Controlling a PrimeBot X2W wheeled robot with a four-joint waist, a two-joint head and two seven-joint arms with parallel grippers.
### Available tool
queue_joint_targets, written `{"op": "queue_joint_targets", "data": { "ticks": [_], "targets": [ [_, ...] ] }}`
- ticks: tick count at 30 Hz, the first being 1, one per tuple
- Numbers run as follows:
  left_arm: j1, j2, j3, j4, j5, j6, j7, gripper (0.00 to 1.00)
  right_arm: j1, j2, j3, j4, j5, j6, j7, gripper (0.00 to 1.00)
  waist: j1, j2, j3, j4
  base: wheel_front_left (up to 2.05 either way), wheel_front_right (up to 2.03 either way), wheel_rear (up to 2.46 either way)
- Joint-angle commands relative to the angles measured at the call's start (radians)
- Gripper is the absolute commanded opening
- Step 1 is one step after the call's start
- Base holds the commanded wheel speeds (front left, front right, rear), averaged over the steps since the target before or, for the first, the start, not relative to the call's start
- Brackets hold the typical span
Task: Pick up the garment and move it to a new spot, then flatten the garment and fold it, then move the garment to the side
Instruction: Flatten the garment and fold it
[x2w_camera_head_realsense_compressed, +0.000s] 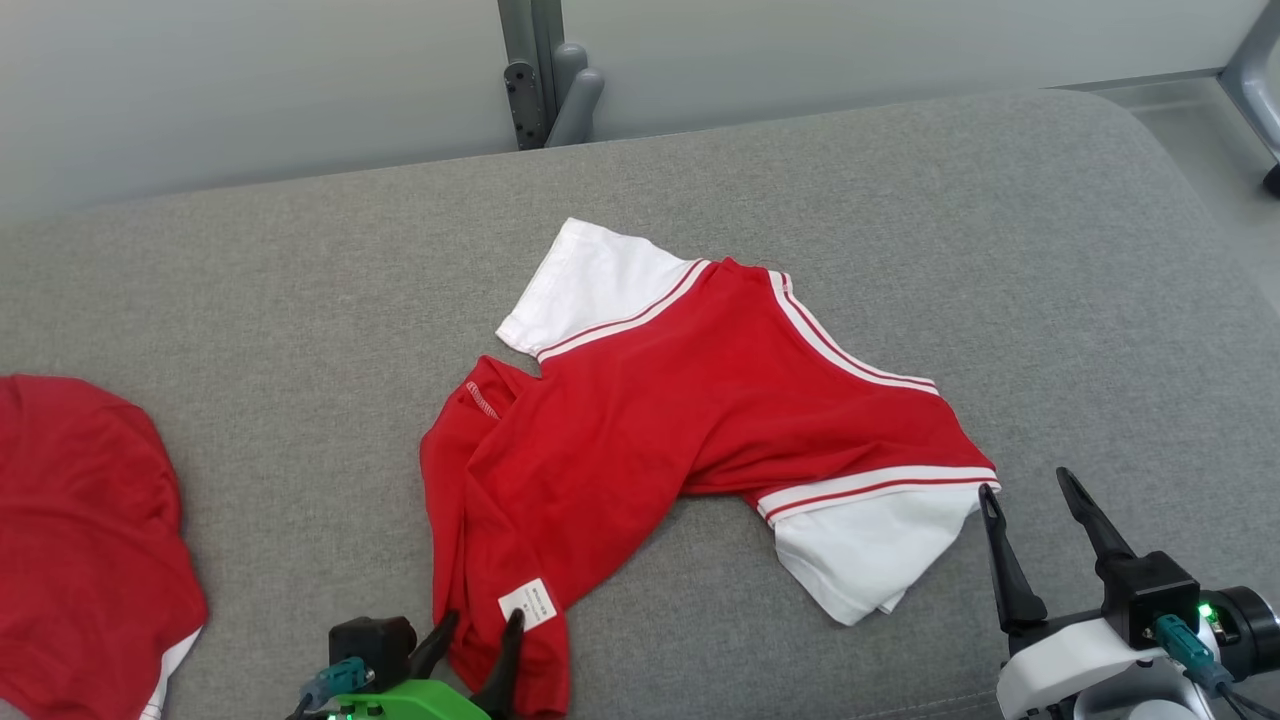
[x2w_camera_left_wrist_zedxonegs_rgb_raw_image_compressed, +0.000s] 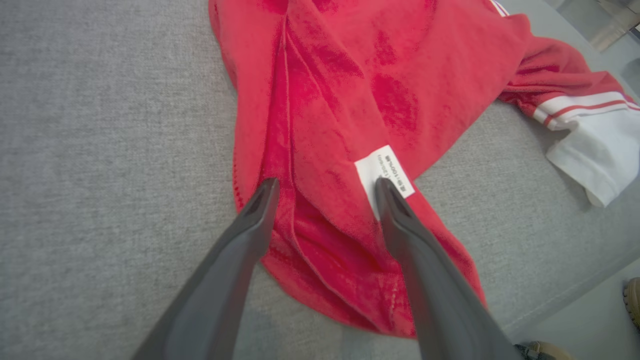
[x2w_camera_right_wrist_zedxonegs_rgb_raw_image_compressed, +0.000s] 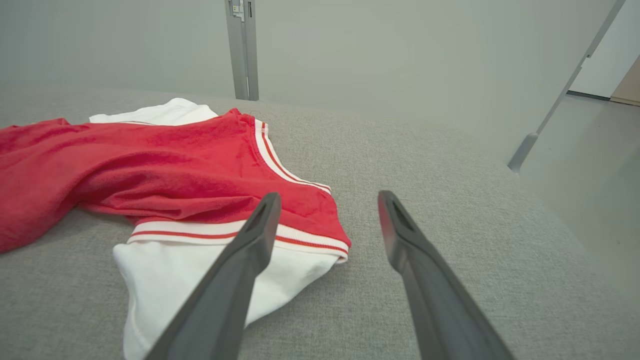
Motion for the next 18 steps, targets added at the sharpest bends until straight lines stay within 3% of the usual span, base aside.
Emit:
{"op": "queue_joint_targets", "data": {
  "ticks": [1, 10, 18],
  "targets": [
    [-0.016, 0.001, 0.010, 0.017, -0.004, 0.006, -0.007, 1.00, -0.006, -0.006, 0.001, 0.002, 0.000, -0.001, -0.003, 1.00, 0.0000, 0.0000, 0.000, -0.001, 0.00, 0.00, 0.00],
    [0.001, -0.007, 0.042, 0.078, -0.023, 0.031, -0.060, 1.00, 0.017, -0.009, -0.008, 0.001, -0.001, -0.001, -0.003, 1.00, 0.0000, 0.0000, 0.001, 0.009, 0.00, 0.00, 0.00],
    [0.053, -0.013, 0.002, -0.099, 0.006, 0.066, -0.045, 1.00, 0.020, -0.010, -0.013, -0.005, -0.002, -0.001, -0.003, 1.00, 0.0000, 0.0000, 0.006, 0.034, 0.00, 0.00, 0.00]
  ]
}}
